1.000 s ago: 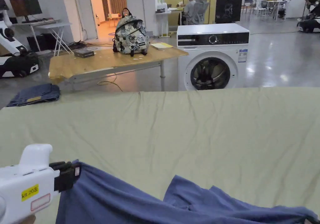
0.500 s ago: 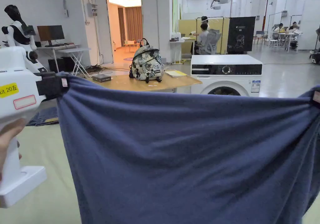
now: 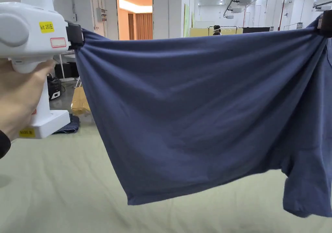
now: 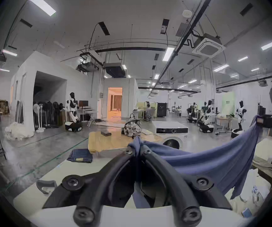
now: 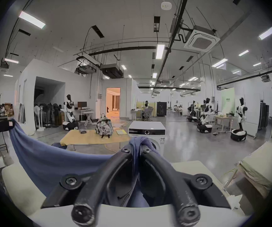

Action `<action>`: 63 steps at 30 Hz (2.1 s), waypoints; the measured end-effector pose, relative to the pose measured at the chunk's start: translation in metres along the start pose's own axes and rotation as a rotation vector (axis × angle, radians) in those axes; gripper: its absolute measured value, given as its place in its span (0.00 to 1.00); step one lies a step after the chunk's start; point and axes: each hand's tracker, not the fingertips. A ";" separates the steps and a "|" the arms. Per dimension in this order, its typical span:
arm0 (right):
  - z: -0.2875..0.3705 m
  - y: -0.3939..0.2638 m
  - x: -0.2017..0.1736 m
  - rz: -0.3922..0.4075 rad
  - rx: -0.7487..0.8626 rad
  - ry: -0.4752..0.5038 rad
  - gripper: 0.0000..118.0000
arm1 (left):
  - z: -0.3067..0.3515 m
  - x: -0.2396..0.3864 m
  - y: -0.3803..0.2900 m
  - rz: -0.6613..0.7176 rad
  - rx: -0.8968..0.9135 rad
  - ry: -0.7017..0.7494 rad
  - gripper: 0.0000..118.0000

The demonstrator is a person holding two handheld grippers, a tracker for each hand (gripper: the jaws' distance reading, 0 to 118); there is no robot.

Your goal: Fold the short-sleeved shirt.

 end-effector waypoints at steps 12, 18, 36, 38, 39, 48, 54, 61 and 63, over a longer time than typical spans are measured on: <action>-0.081 -0.128 -0.003 -0.006 -0.200 -0.026 0.04 | -0.057 0.000 -0.132 0.100 -0.253 -0.043 0.00; -0.020 -0.218 0.017 -0.039 -0.300 0.032 0.04 | 0.026 -0.001 -0.222 0.144 -0.354 -0.121 0.00; 0.299 -0.483 0.043 -0.363 -0.732 -0.129 0.04 | 0.280 -0.017 -0.451 0.365 -0.718 -0.002 0.00; 0.301 -0.483 0.040 -0.351 -0.718 -0.141 0.23 | 0.280 -0.016 -0.453 0.361 -0.710 -0.009 0.03; 0.304 -0.481 0.040 -0.326 -0.718 -0.161 0.39 | 0.281 -0.014 -0.452 0.328 -0.700 0.021 0.12; 0.316 -0.405 0.044 -0.197 -0.473 -0.156 0.62 | 0.289 0.009 -0.380 0.091 -0.435 0.055 0.58; 0.299 -0.357 0.027 -0.205 -0.358 -0.114 0.45 | 0.289 0.039 -0.323 0.109 -0.259 -0.041 0.56; 0.296 -0.346 -0.001 -0.045 -0.332 -0.079 0.00 | 0.296 0.067 -0.296 -0.049 -0.202 -0.048 0.00; 0.294 -0.345 -0.007 -0.025 -0.339 -0.065 0.00 | 0.293 0.070 -0.295 -0.037 -0.227 -0.049 0.00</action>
